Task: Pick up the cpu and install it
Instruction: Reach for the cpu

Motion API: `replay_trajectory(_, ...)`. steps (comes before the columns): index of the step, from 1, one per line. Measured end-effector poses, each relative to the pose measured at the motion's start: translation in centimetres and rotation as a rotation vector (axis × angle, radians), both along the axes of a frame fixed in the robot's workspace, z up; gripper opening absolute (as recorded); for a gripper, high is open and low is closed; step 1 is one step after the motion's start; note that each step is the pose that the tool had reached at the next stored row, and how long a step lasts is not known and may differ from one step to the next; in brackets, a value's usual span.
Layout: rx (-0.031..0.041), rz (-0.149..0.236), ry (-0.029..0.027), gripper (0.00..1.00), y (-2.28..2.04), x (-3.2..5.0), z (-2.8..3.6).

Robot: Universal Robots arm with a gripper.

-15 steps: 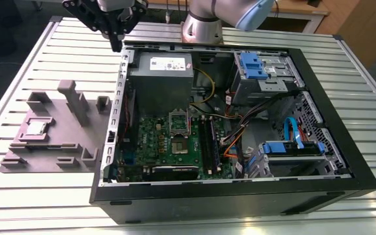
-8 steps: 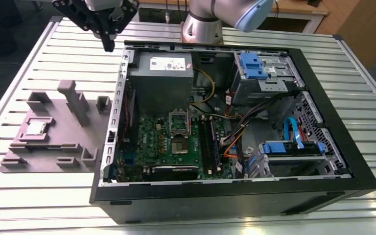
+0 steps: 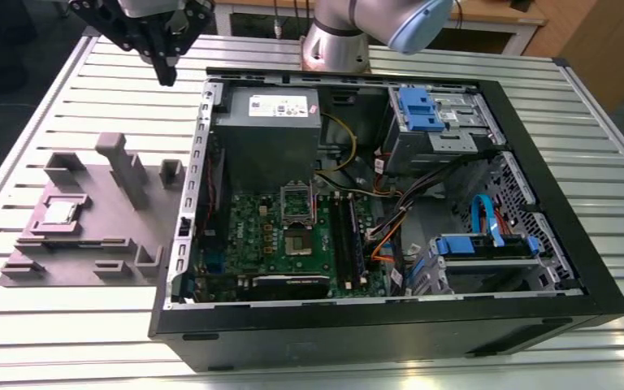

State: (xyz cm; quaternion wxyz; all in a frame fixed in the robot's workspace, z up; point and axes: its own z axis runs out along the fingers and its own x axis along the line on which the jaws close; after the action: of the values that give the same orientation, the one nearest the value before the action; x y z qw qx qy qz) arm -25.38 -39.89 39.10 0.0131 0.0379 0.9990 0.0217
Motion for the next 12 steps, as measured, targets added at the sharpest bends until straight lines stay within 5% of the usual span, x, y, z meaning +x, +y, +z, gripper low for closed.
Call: replay_trajectory(12, 0.0000, 0.000, 0.0001, 0.10, 0.00, -1.06, -0.05)
